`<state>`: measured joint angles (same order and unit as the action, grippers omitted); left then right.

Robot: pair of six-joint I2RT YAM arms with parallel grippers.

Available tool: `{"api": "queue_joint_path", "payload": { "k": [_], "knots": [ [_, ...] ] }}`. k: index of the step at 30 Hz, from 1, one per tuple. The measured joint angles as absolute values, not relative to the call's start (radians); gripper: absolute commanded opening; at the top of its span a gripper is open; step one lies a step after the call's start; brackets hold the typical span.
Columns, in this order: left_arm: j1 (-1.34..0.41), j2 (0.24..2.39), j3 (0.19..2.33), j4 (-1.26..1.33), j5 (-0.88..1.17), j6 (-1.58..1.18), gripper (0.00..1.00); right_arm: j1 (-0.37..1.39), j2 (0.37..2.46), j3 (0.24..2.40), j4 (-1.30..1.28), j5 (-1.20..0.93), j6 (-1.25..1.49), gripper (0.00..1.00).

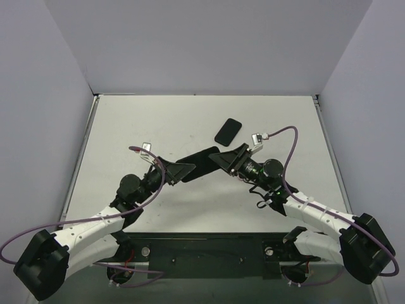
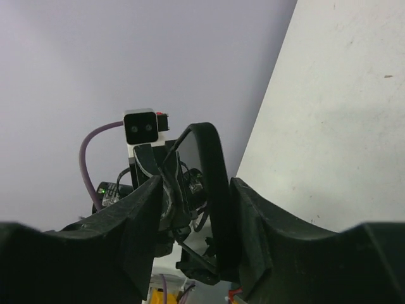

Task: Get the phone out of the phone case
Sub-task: Adjust the phone.

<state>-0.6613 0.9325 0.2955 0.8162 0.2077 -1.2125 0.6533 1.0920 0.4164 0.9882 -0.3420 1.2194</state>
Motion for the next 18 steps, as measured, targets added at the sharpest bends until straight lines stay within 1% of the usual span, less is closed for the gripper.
{"api": "queue_joint_path", "payload": {
  "k": [1,3,4,7,9,11,13,15,16,17,18],
  "knots": [
    [-0.674,0.933,0.289,0.836,0.188,-1.231,0.0,0.653,1.089,0.416,0.993,-0.341,1.219,0.31],
    [-0.695,0.931,0.289,0.863,0.155,-1.238,0.0,0.649,1.084,0.41,1.008,-0.341,1.227,0.31],
    [-0.709,0.931,0.289,0.87,0.133,-1.241,0.0,0.649,1.079,0.407,1.018,-0.341,1.231,0.32],
    [-0.747,0.921,0.285,0.878,0.071,-1.249,0.0,0.649,1.062,0.4,1.038,-0.338,1.232,0.41],
    [-0.761,0.914,0.283,0.88,0.036,-1.25,0.0,0.656,1.055,0.4,1.053,-0.329,1.234,0.42],
    [-0.771,0.913,0.283,0.882,0.01,-1.252,0.0,0.663,1.054,0.398,1.067,-0.319,1.236,0.41],
    [-0.781,0.914,0.283,0.888,-0.012,-1.254,0.0,0.666,1.057,0.398,1.079,-0.31,1.245,0.38],
    [-0.79,0.921,0.283,0.905,-0.031,-1.258,0.0,0.67,1.072,0.398,1.108,-0.298,1.258,0.32],
    [-0.794,0.929,0.283,0.918,-0.04,-1.264,0.0,0.673,1.08,0.398,1.123,-0.294,1.263,0.24],
    [-0.798,0.938,0.283,0.933,-0.048,-1.272,0.0,0.676,1.095,0.398,1.145,-0.286,1.273,0.19],
    [-0.799,0.944,0.283,0.943,-0.052,-1.275,0.0,0.678,1.109,0.398,1.163,-0.284,1.278,0.12]
  ]
}}
